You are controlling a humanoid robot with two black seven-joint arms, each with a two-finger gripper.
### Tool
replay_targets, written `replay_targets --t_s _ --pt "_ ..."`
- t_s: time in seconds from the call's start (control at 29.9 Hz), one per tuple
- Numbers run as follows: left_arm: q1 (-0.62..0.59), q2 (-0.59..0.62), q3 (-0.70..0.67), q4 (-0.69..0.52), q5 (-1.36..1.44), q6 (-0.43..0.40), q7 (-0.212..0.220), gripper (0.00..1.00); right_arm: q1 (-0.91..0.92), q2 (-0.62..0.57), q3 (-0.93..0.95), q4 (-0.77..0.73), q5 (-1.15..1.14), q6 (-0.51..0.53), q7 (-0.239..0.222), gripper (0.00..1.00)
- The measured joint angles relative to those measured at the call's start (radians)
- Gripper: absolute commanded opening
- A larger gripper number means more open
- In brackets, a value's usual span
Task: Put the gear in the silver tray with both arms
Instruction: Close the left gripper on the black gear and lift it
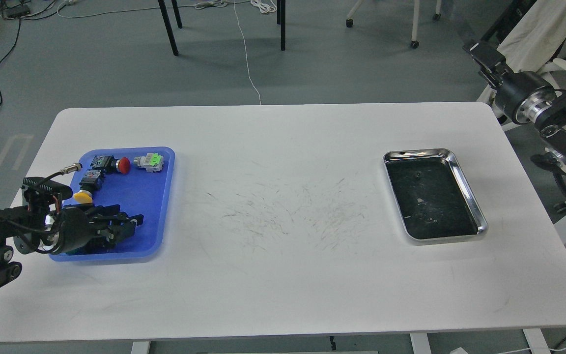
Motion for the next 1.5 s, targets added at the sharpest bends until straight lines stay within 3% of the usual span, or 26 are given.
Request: replay_targets --t_s 0.23,0.43,0.64,1.17,1.5 --pt "0.005 0.001 0.000 0.001 0.008 0.000 -0.032 0.44 -0.002 0.002 -0.001 0.000 0.000 -0.002 0.000 0.90" --pt "0.005 0.002 0.000 0.010 0.019 0.000 -0.049 0.20 -0.008 0.001 -0.002 0.000 0.000 -0.004 0.000 0.90" --pt "0.013 -0.020 0.000 0.071 0.030 0.001 -0.051 0.09 -0.009 0.000 -0.003 0.000 0.000 -0.005 0.000 0.90" --pt "0.009 0.011 -0.005 0.092 -0.007 -0.013 -0.047 0.02 -0.022 0.011 -0.002 0.001 -0.001 -0.019 0.000 0.90" --pt "-0.108 0.096 -0.018 0.058 -0.212 -0.073 -0.049 0.02 -0.032 0.014 -0.001 0.006 0.000 -0.023 0.000 0.90"
